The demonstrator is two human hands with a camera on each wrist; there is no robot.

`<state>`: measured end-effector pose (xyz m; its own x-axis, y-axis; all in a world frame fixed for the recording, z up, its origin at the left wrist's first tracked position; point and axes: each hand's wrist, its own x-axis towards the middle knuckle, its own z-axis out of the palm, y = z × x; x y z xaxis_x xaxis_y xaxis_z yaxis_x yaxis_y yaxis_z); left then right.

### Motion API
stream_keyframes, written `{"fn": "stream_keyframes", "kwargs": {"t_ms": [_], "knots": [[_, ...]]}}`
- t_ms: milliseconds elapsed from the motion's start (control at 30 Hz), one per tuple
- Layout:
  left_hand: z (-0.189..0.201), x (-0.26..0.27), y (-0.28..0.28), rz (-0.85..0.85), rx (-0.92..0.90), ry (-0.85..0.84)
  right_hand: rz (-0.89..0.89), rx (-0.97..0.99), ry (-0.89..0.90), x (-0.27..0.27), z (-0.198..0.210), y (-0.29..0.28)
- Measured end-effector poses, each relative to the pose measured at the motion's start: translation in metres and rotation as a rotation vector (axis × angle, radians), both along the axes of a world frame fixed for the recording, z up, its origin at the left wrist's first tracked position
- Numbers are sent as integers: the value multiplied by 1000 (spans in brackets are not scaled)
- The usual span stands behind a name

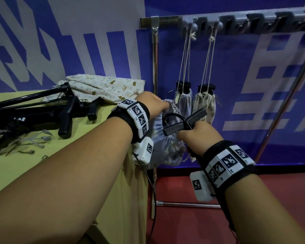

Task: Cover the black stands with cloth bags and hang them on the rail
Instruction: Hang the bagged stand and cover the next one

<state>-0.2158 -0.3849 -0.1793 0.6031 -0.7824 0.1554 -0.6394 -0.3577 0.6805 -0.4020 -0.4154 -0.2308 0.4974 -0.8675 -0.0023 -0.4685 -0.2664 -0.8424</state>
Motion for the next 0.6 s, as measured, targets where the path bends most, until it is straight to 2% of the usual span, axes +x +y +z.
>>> {"fn": "stream_keyframes", "kwargs": {"t_ms": [267, 400, 533, 600], "knots": [[-3, -6, -1, -208, -16, 183, 15, 22, 78, 1, -4, 0], [-6, -6, 0, -223, 38, 112, 50, 72, 37, 0, 0, 2], [-5, -7, 2, -215, 94, 43, 0, 192, -39, -2, 7, 1], [-3, -9, 2, -199, 99, -10, -6, 188, -20, -3, 9, -3]]}}
